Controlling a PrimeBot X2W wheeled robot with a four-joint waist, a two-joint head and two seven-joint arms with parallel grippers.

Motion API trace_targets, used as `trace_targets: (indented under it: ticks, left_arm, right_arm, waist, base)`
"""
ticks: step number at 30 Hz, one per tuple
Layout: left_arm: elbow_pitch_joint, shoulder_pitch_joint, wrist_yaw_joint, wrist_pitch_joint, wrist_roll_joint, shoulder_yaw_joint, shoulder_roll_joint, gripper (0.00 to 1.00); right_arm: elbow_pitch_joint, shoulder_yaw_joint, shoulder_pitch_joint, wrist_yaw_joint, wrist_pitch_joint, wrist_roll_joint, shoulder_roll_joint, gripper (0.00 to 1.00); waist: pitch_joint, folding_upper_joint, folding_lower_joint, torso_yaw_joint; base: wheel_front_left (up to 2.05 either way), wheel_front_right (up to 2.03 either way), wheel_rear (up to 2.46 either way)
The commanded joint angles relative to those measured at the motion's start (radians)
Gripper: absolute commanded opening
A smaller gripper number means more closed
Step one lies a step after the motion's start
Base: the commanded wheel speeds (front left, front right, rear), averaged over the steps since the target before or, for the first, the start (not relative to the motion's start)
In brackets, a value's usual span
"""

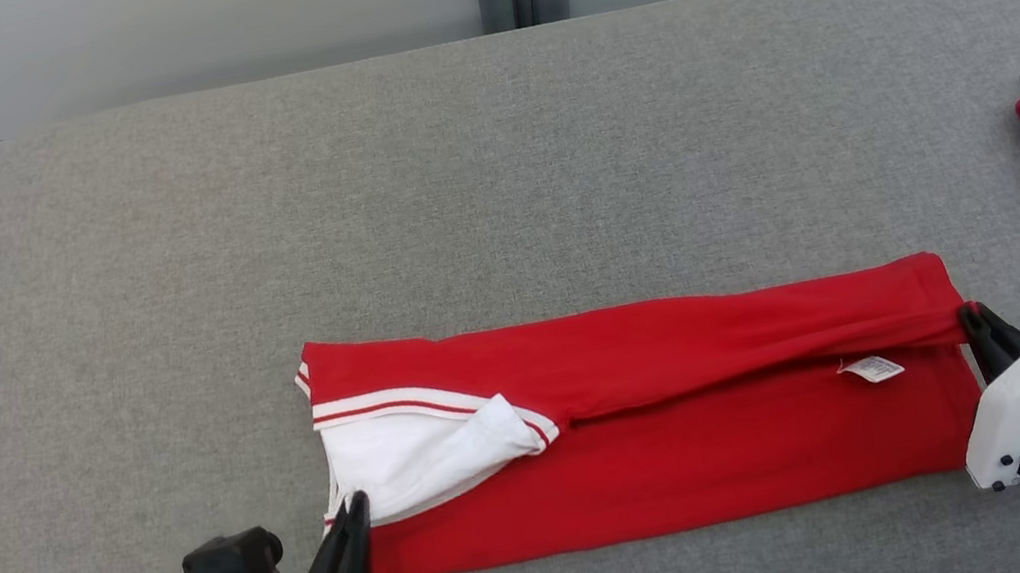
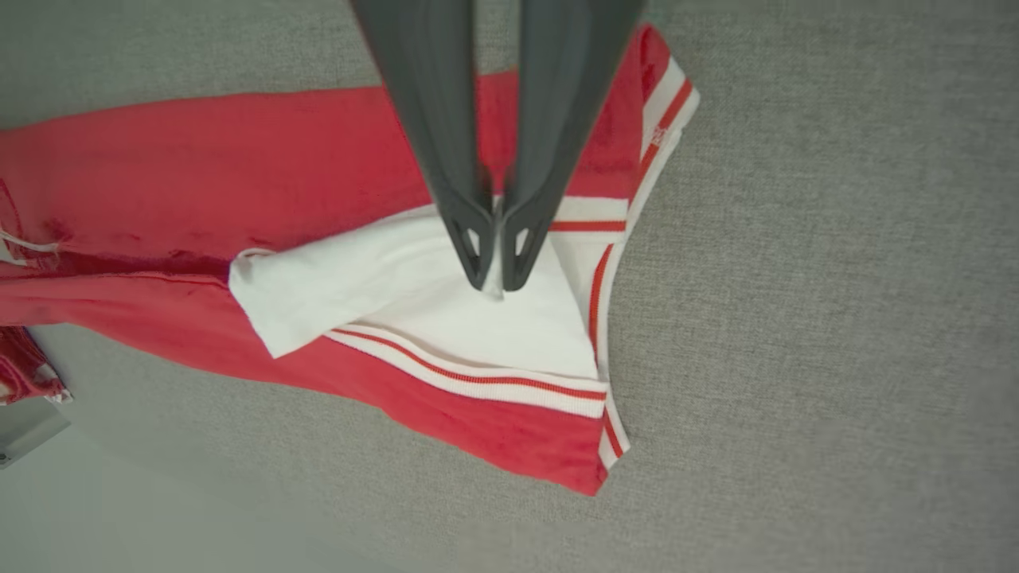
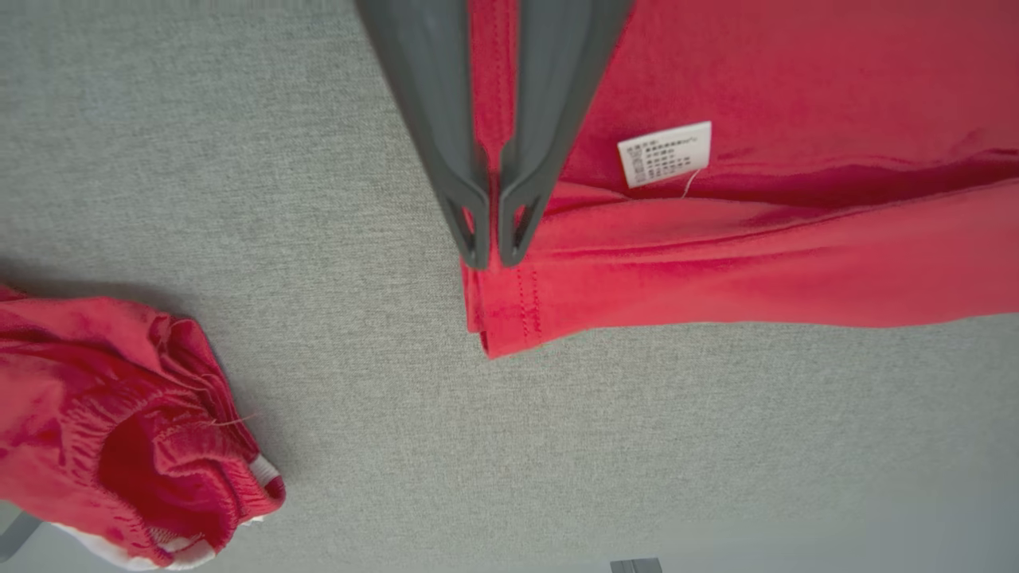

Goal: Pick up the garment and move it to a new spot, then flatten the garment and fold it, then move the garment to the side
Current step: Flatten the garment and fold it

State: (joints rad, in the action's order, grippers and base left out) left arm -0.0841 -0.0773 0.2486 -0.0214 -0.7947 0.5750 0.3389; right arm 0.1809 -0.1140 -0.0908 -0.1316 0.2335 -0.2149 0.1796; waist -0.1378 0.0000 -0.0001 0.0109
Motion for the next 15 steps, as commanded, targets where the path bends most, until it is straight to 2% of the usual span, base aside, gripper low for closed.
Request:
trace_targets:
  ticks: [1,2,3,4,8,15]
  left_arm:
    - [-0.013,0.017,-0.006,0.003,-0.003,0.000,0.005,0.00]
    - [-0.019,0.017,-0.008,0.001,-0.003,0.000,0.005,0.08]
    - [-0.023,0.017,-0.005,-0.007,0.000,-0.001,0.006,0.43]
    - [-0.025,0.021,-0.002,-0.012,0.002,-0.003,0.008,1.00]
    - [-0.012,0.043,0.014,-0.046,0.005,-0.019,0.014,1.00]
    - [0.038,0.062,0.072,-0.133,0.051,-0.052,0.026,1.00]
  right_arm:
    - [0.001,-0.003,0.014,0.002,0.002,0.009,-0.006,0.09]
    - [0.001,-0.003,0.017,0.002,0.002,0.010,-0.010,0.28]
    - [0.002,-0.006,0.020,0.002,0.002,0.010,-0.013,0.50]
    - [0.000,-0.009,0.026,0.002,-0.005,0.012,-0.017,1.00]
    - [-0.009,-0.023,0.052,0.002,-0.015,0.008,-0.028,1.00]
    - [-0.035,-0.088,0.100,0.002,-0.014,0.009,-0.042,1.00]
  waist:
    - [0.002,0.0000,0.0001,-0.001]
    - [0.004,0.0000,0.0001,-0.002]
    - [0.006,0.0000,0.0001,-0.002]
    - [0.009,0.0000,0.0001,-0.003]
    - [0.026,0.0000,0.0001,-0.004]
    - [0.059,0.0000,0.0001,-0.001]
  base:
    - [0.00,0.00,0.00]
    - [0.00,0.00,0.00]
    - [0.00,0.00,0.00]
    - [0.00,0.00,0.00]
    - [0.00,0.00,0.00]
    - [0.00,0.00,0.00]
